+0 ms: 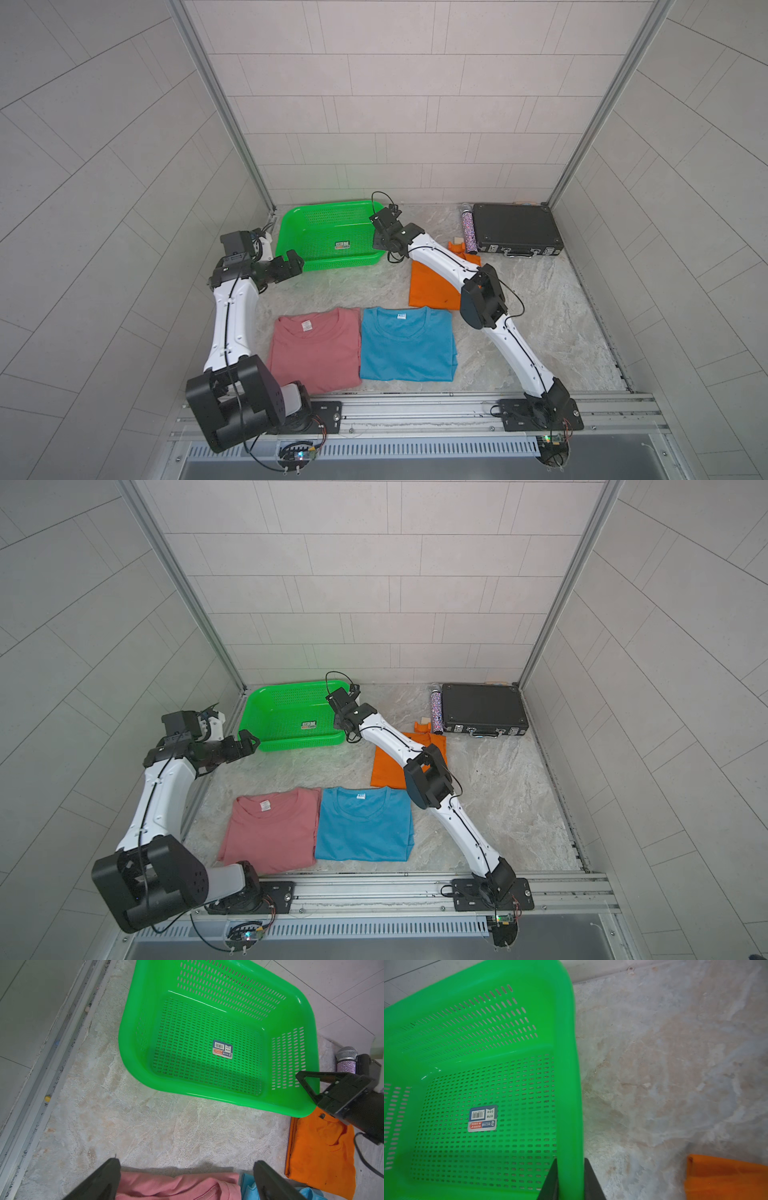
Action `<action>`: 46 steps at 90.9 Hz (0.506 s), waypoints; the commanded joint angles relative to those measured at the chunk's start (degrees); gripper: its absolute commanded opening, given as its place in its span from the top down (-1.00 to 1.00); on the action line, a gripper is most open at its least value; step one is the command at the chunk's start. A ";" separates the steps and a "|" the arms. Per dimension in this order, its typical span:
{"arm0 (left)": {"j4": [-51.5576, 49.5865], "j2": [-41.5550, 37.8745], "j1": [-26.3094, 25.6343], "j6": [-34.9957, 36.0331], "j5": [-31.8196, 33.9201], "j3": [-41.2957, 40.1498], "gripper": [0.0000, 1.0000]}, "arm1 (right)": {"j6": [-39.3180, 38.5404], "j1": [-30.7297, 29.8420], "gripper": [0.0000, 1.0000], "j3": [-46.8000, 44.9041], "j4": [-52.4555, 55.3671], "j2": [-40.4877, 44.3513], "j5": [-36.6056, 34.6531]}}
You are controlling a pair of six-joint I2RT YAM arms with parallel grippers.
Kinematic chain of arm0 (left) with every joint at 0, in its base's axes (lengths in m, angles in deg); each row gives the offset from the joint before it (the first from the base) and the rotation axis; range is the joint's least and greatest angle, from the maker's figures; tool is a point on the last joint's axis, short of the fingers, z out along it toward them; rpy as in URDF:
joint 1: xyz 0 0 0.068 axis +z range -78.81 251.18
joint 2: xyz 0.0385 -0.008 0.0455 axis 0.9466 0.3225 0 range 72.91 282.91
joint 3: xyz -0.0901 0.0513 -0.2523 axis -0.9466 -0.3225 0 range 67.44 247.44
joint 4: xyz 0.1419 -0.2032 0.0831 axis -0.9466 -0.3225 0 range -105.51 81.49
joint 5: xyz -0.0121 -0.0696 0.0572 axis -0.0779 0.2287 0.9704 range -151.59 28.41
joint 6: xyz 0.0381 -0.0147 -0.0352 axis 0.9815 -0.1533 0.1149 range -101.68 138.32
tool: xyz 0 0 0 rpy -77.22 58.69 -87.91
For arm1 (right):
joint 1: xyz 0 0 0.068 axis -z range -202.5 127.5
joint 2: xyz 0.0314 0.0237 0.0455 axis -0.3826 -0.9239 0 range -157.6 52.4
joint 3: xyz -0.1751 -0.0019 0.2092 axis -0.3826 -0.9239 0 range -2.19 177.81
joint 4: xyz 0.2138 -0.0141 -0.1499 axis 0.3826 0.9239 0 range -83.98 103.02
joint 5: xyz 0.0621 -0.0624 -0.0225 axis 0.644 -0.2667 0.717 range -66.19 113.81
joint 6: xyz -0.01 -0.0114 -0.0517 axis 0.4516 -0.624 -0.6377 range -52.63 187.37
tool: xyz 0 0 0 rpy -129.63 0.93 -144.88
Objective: Put the folded t-shirts into the basket
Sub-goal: Move the bin to the center of the board.
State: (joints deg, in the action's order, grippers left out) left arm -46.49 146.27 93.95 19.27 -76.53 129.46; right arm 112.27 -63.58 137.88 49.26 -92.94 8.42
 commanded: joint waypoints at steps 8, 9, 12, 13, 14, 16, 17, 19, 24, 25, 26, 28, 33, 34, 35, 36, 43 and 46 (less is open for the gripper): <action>0.23 -0.41 0.08 0.22 -2.27 -1.03 -1.00 | 5.51 5.24 1.00 -6.19 8.17 7.36 -1.45; 0.29 -0.41 0.08 0.25 -2.37 -1.07 -1.00 | 5.53 5.45 1.00 -6.47 8.17 7.44 -1.42; 0.36 -0.41 0.09 0.13 -2.77 -1.29 -1.00 | 5.56 6.36 1.00 -7.19 8.24 7.59 -1.24; 0.40 -0.41 0.04 0.16 -2.88 -1.38 -1.00 | 5.47 6.67 1.00 -7.32 8.38 7.60 -1.14; 0.47 -0.41 0.07 0.18 -2.94 -1.46 -1.00 | 5.42 6.91 1.00 -7.38 8.50 7.56 -0.96; 0.52 -0.37 0.08 0.14 -3.02 -1.57 -1.00 | 5.23 7.38 1.00 -7.43 8.67 7.53 -0.64; 0.53 -0.39 0.13 0.12 -3.14 -1.61 -1.00 | 4.99 7.75 1.00 -7.44 8.77 7.53 -0.49; 0.53 -0.41 0.10 0.07 -3.31 -1.67 -1.00 | 4.44 8.29 1.00 -7.44 8.96 7.48 -0.35; 0.51 -0.28 0.08 -0.06 -3.54 -1.69 -1.00 | 2.53 9.39 1.00 -7.45 9.45 7.46 -0.72; 0.48 -0.30 0.08 -0.11 -3.57 -1.71 -1.00 | 2.15 9.59 1.00 -7.45 9.56 7.49 -0.83; 0.42 -0.27 0.08 -0.18 -3.59 -1.67 -1.00 | 1.74 9.82 1.00 -7.49 9.66 7.51 -0.98; 0.40 -0.38 0.09 -0.21 -3.76 -1.71 -1.00 | 0.90 10.26 1.00 -7.63 9.86 7.52 -1.26; 0.42 -0.46 0.13 -0.20 -4.25 -1.93 -1.00 | -1.40 11.42 1.00 -8.19 9.93 7.53 -1.24; 0.39 -0.44 0.11 -0.18 -4.37 -1.96 -1.00 | -1.84 11.62 1.00 -8.30 9.97 7.53 -1.14; 0.42 -0.47 0.10 -0.21 -4.51 -1.98 -1.00 | -2.37 11.85 1.00 -8.44 10.00 7.53 -1.00; 0.43 -0.48 0.09 -0.23 -4.63 -2.07 -1.00 | -2.76 12.09 1.00 -8.65 9.96 7.53 -0.93; 0.66 -0.71 0.09 -0.40 -5.32 -2.44 -1.00 | -5.02 14.04 1.00 -10.14 9.93 7.51 -1.18; 0.74 -0.76 0.09 -0.44 -5.61 -2.57 -1.00 | -5.86 14.72 1.00 -10.80 9.93 7.52 -1.17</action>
State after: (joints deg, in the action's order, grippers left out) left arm -46.12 146.27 93.95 19.14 -79.88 128.17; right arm 112.08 -50.16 129.53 54.88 -86.27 9.01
